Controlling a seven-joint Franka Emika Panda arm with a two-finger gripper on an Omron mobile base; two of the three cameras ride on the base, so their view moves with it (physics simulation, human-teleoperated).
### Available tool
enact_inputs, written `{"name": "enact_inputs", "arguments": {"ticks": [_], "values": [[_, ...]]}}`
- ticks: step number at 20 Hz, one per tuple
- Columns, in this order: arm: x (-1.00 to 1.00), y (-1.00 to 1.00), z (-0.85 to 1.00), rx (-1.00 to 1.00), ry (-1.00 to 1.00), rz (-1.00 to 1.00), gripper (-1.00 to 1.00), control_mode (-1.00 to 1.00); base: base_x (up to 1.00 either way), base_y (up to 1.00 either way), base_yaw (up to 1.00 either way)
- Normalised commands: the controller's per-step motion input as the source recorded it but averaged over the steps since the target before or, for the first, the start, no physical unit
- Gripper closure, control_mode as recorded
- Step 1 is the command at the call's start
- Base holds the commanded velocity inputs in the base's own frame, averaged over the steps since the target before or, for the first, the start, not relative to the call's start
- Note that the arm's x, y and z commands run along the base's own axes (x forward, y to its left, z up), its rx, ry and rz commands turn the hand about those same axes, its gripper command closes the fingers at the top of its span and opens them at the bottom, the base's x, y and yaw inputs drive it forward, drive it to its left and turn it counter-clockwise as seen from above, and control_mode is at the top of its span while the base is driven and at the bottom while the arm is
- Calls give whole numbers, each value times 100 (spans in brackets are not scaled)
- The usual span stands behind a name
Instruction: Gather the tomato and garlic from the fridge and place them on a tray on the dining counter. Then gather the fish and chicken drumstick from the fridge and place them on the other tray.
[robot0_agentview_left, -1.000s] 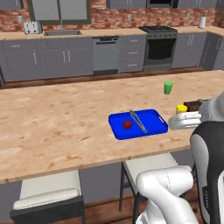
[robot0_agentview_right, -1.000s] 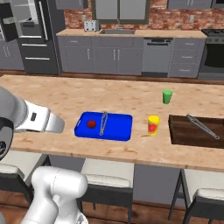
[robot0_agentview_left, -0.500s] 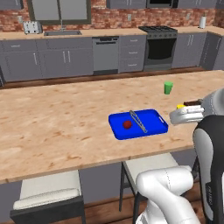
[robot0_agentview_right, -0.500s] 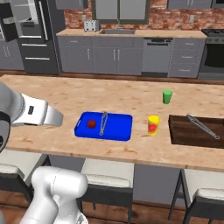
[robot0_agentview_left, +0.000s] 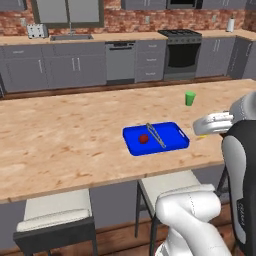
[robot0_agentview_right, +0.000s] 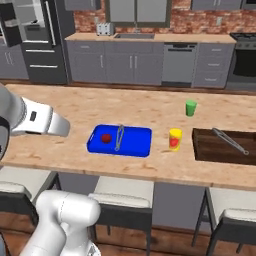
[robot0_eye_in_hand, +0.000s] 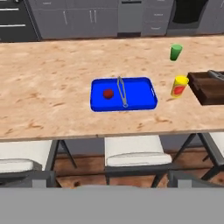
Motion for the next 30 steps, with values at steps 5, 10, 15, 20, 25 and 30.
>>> {"name": "enact_inputs", "arguments": {"ticks": [5,10,15,20,25,30], "values": [[0,0,0,0,0,0,-100,100,-100,20,0],[0,0,0,0,0,0,-100,100,-60,98,0],[0,0,0,0,0,0,-100,100,-31,100,0],[0,0,0,0,0,0,-100,100,-9,100,0],[0,0,0,0,0,0,-100,100,0,100,0],[0,0,0,0,0,0,-100,100,0,100,0]]}}
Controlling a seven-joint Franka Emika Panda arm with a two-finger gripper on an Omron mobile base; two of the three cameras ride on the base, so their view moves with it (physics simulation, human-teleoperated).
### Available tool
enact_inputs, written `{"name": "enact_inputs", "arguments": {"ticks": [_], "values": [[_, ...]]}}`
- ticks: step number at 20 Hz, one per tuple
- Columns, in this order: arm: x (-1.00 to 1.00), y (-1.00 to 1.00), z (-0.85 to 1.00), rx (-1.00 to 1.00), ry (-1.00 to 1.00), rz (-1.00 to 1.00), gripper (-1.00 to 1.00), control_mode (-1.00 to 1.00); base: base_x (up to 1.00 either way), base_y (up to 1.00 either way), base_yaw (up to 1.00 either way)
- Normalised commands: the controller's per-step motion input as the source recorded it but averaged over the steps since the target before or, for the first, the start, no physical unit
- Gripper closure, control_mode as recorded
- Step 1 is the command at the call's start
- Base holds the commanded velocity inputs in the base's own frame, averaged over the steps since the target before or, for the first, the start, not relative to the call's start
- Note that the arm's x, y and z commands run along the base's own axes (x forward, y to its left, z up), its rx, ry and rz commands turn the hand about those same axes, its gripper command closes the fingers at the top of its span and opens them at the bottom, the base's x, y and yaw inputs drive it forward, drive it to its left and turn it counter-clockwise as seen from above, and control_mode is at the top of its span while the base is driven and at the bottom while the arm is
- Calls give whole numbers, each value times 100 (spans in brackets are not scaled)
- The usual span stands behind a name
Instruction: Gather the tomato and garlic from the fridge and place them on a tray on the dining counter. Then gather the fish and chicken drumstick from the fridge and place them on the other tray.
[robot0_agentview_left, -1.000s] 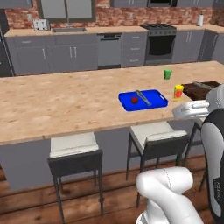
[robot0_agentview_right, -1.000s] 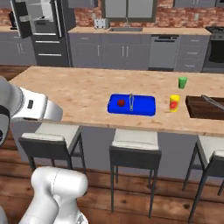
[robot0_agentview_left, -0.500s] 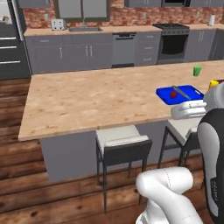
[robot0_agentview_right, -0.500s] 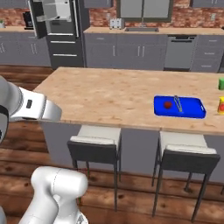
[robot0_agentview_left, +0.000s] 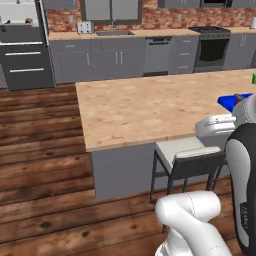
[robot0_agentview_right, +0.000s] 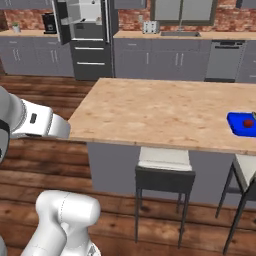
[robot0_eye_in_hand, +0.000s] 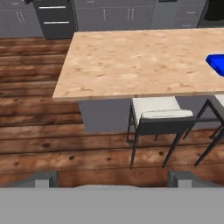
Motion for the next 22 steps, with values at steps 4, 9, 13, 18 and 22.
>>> {"name": "enact_inputs", "arguments": {"ticks": [4,9,13,18,22], "values": [[0,0,0,0,0,0,-100,100,21,100,0],[0,0,0,0,0,0,-100,100,36,100,0],[0,0,0,0,0,0,-100,100,51,100,0],[0,0,0,0,0,0,-100,100,55,100,0],[0,0,0,0,0,0,-100,100,69,100,0]]}}
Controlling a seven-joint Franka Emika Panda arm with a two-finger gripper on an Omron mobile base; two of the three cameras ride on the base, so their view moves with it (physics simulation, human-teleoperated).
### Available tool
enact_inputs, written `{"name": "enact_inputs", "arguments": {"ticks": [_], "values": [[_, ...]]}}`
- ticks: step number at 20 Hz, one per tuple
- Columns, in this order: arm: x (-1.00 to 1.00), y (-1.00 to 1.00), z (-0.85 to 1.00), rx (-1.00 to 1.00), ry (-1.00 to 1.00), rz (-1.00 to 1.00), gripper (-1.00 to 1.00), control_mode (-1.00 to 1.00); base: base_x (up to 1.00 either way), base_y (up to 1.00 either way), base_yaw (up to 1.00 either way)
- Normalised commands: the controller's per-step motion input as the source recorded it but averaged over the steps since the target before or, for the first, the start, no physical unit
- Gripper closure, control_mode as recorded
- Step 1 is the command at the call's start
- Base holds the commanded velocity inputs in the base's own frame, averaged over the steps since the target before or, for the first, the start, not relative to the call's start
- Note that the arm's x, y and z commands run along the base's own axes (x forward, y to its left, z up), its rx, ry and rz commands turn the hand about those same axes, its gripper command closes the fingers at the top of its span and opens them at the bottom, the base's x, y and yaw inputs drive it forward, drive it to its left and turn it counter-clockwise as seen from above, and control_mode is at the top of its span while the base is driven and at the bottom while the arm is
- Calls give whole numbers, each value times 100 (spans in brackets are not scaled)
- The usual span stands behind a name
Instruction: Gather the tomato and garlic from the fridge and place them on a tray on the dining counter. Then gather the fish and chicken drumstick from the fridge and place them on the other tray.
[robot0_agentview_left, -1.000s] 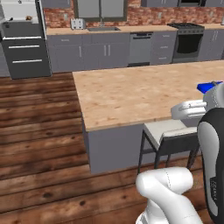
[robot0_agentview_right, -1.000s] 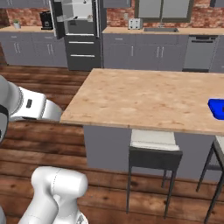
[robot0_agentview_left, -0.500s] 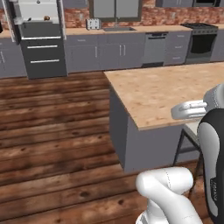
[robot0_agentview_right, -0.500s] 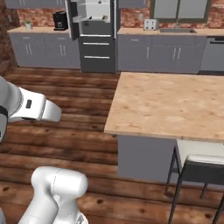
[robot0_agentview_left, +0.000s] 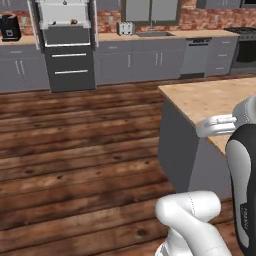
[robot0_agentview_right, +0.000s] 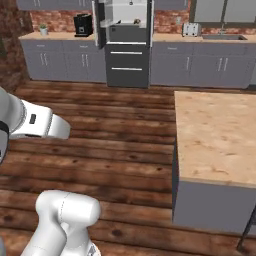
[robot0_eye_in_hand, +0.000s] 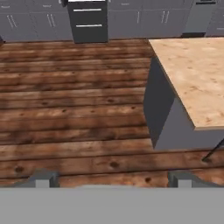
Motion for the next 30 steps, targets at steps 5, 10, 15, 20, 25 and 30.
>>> {"name": "enact_inputs", "arguments": {"ticks": [5,10,15,20,25,30], "values": [[0,0,0,0,0,0,-100,100,83,100,-3],[0,0,0,0,0,0,-100,100,95,92,-2],[0,0,0,0,0,0,-100,100,100,55,0],[0,0,0,0,0,0,-100,100,100,2,0],[0,0,0,0,0,0,-100,100,100,0,0],[0,0,0,0,0,0,-100,100,100,0,0]]}}
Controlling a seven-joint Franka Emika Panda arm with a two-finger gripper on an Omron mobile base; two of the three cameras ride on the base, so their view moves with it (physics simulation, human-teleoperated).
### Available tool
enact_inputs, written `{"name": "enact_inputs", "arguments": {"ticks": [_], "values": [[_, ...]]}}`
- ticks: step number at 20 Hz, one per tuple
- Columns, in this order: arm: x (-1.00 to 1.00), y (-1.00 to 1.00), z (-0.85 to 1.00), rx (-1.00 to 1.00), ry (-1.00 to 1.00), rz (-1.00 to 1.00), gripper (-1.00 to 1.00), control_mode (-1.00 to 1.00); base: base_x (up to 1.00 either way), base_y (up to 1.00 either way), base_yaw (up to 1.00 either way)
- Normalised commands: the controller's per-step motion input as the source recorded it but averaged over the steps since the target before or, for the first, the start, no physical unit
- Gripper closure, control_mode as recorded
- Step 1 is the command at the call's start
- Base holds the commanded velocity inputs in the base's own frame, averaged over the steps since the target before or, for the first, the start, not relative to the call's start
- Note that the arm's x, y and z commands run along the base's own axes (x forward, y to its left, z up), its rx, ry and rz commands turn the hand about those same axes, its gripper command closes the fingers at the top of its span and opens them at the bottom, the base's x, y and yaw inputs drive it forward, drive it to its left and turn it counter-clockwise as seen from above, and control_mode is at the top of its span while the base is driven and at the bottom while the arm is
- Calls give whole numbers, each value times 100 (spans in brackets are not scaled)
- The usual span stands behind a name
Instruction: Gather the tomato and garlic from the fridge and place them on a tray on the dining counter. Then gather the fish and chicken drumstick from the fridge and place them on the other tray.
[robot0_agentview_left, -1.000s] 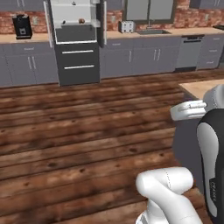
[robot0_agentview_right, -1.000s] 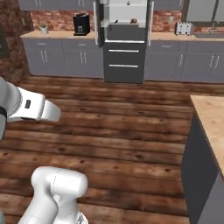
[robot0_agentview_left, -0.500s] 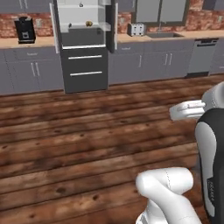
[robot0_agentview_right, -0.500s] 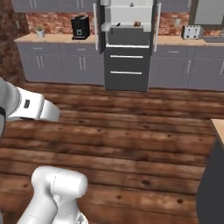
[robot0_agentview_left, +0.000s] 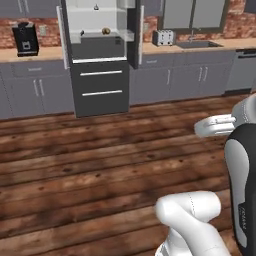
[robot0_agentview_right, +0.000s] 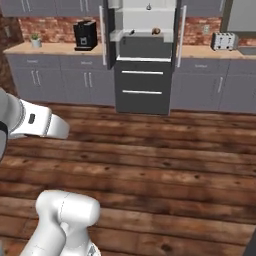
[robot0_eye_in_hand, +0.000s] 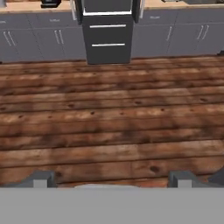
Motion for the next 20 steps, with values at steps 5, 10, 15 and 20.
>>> {"name": "enact_inputs", "arguments": {"ticks": [5,10,15,20], "values": [[0,0,0,0,0,0,-100,100,100,0,0],[0,0,0,0,0,0,-100,100,100,0,0],[0,0,0,0,0,0,-100,100,100,0,0],[0,0,0,0,0,0,-100,100,100,0,0]]}}
